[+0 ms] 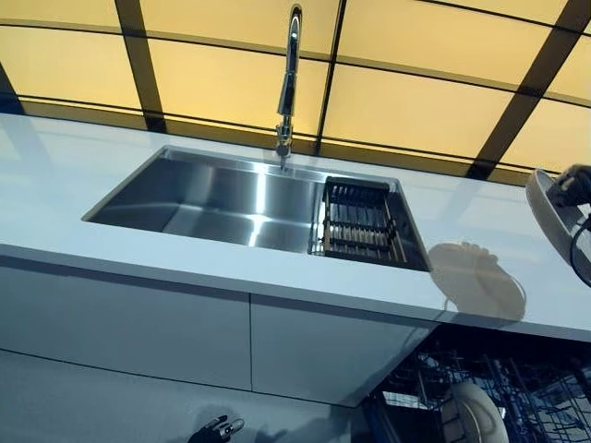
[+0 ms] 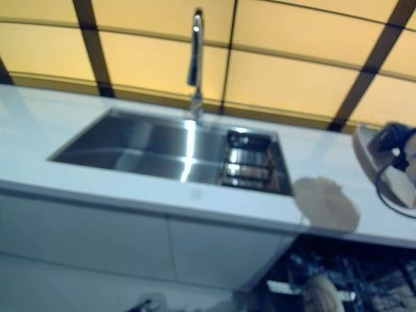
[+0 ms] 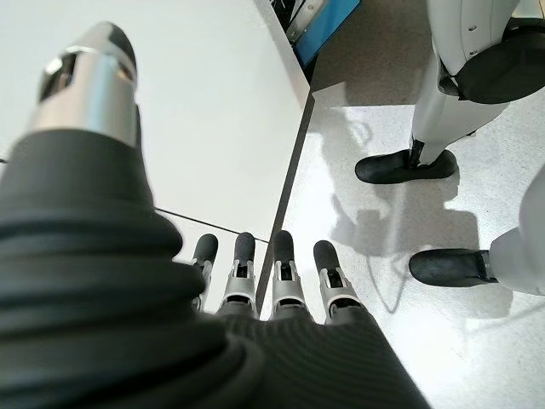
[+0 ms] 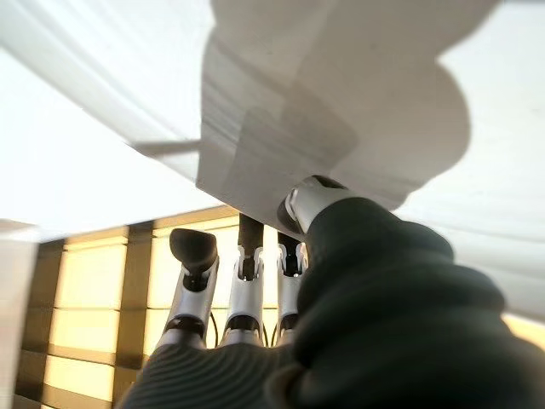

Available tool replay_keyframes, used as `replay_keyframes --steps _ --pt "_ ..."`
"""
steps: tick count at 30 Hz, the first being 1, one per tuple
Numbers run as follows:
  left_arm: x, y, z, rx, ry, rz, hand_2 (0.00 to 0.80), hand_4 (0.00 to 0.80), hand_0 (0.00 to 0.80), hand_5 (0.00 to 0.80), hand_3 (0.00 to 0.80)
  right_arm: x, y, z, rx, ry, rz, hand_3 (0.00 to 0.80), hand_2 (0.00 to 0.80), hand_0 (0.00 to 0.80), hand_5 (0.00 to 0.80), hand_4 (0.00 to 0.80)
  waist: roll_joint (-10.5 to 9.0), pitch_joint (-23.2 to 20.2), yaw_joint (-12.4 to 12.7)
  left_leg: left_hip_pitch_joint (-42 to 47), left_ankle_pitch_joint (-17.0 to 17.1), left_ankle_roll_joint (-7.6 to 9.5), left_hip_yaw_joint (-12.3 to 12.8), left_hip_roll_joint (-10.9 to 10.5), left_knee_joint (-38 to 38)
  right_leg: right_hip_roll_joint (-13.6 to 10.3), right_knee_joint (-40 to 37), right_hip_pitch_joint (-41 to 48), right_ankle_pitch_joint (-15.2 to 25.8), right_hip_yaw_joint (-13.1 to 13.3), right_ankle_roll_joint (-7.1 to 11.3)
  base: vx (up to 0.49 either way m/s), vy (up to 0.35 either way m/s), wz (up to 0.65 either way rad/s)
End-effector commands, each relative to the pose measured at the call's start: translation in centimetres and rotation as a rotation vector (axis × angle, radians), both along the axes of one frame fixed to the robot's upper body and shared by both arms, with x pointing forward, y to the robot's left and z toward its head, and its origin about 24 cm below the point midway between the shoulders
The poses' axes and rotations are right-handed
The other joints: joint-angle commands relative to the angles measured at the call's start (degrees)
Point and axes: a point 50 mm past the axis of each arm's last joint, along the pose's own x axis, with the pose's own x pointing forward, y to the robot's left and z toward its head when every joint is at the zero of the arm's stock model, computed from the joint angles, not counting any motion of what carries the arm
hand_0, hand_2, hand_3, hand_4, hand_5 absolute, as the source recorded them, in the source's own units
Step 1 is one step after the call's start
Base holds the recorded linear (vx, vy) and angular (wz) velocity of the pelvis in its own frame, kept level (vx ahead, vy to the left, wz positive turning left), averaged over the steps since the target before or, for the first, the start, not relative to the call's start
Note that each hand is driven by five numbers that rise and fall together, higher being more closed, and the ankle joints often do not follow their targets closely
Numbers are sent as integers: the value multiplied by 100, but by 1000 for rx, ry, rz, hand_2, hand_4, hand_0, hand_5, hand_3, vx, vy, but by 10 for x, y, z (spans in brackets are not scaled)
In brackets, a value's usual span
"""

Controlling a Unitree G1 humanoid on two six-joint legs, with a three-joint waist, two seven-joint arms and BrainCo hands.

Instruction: Take plates into dishwasher

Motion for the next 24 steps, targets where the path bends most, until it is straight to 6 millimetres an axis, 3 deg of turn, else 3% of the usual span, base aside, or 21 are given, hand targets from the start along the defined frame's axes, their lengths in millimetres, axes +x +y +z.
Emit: replay_keyframes --steps 1,9,14,18,21,24 --pt "10 9 5 32 -29 -21 0 0 0 0 0 -22 -22 27 -13 -84 -90 800 800 800 800 800 -70 0 16 38 -304 -53 -189 306 14 -167 366 366 -373 291 582 -16 23 -21" --pt "20 9 9 36 -69 9 0 0 0 0 0 -32 -29 -1 52 -107 -76 800 800 800 800 800 -35 126 -242 32 -365 17 -4 300 86 -149 536 173 -347 535 637 -37 54 -20" --pt "25 11 12 35 -81 29 0 0 0 0 0 -41 -27 -34 99 -132 -54 800 800 800 800 800 26 301 -456 -57 -414 114 49 230 200 -175 884 -142 -333 694 687 -40 99 -13" --pt "22 11 10 32 -69 50 0 0 0 0 0 -47 -25 -56 45 -131 -36 800 800 800 800 800 46 400 -636 27 -457 90 113 175 179 -286 869 -423 9 685 846 20 97 -21" --pt "23 12 11 42 -74 63 0 0 0 0 0 -47 -17 -74 13 -136 -11 800 800 800 800 800 80 496 -663 85 -470 86 211 191 128 -326 986 -597 123 512 891 -53 58 -25" --pt "27 19 14 55 -91 112 0 0 0 0 0 -41 -5 -84 -66 -152 17 800 800 800 800 800 177 583 -510 36 -396 135 452 278 101 -430 1370 -486 -116 100 850 -153 16 -63"
